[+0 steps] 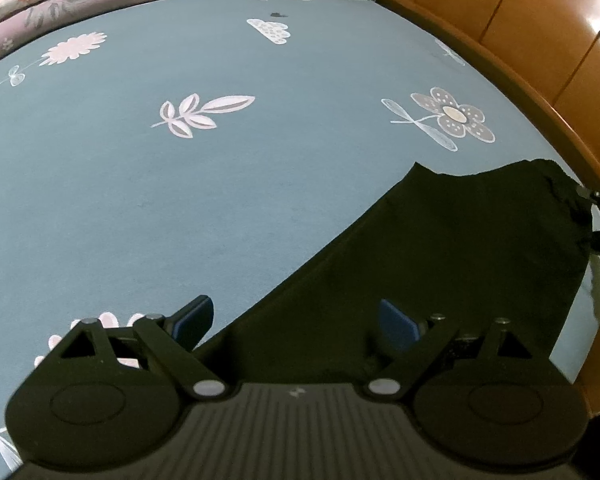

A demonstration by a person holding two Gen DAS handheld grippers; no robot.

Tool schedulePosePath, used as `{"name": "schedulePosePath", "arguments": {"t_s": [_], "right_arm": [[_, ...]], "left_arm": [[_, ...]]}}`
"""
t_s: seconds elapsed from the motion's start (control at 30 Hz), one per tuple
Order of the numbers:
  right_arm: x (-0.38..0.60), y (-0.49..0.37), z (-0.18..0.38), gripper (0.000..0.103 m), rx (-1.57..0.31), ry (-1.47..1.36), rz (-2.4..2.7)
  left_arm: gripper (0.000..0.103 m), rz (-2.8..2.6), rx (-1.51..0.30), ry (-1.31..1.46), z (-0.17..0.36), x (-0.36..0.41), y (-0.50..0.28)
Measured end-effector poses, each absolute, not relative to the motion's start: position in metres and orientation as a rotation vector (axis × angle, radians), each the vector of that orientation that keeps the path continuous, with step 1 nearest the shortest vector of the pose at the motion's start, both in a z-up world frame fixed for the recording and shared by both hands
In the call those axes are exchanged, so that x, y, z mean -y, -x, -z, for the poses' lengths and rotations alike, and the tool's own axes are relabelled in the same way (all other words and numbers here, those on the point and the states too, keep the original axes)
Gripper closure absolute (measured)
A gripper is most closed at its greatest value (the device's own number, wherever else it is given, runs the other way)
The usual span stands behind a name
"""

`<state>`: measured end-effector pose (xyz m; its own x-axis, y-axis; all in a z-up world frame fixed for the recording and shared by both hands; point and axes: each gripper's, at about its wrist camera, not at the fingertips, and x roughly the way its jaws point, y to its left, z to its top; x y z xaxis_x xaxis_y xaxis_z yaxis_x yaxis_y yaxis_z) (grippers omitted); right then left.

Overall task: Fold clothes
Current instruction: 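Hold the shorts edge with the right gripper above the sheet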

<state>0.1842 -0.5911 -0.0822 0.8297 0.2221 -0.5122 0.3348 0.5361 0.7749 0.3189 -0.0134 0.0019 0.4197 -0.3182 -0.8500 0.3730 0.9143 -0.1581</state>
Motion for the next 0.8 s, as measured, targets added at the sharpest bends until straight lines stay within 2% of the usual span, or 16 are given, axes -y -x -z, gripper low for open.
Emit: {"name": "schedulePosePath", "arguments": {"t_s": [0.1,0.23,0.3,0.43,0.7,0.8], "right_arm": [[0.594,-0.182,0.083,0.030,-0.631,-1.023,0.086],[0.596,-0.179,0.084,0.056,-0.651,-1.013,0.104],[0.596,-0.177,0.084,0.059,-0.661,-1.007,0.113],[0.596,-0.177,0.080,0.060,-0.689,-0.982,0.121],[0.593,-0.154,0.085,0.052,-0.666,-1.065,0.131],[0.597,-0.152,0.092,0.044,-0.627,-1.131,0.102]], "left_arm": [[0.013,0.443,-1.051,-0.059,-0.001,0.013,-0.317],[0.013,0.457,-1.051,-0.063,0.001,0.015,-0.313],[0.013,0.462,-1.050,-0.067,0.003,0.015,-0.309],[0.013,0.484,-1.044,-0.094,0.002,0.018,-0.299],[0.013,0.532,-1.000,-0.136,-0.015,0.030,-0.297],[0.013,0.585,-0.971,-0.222,-0.023,0.053,-0.310]]}}
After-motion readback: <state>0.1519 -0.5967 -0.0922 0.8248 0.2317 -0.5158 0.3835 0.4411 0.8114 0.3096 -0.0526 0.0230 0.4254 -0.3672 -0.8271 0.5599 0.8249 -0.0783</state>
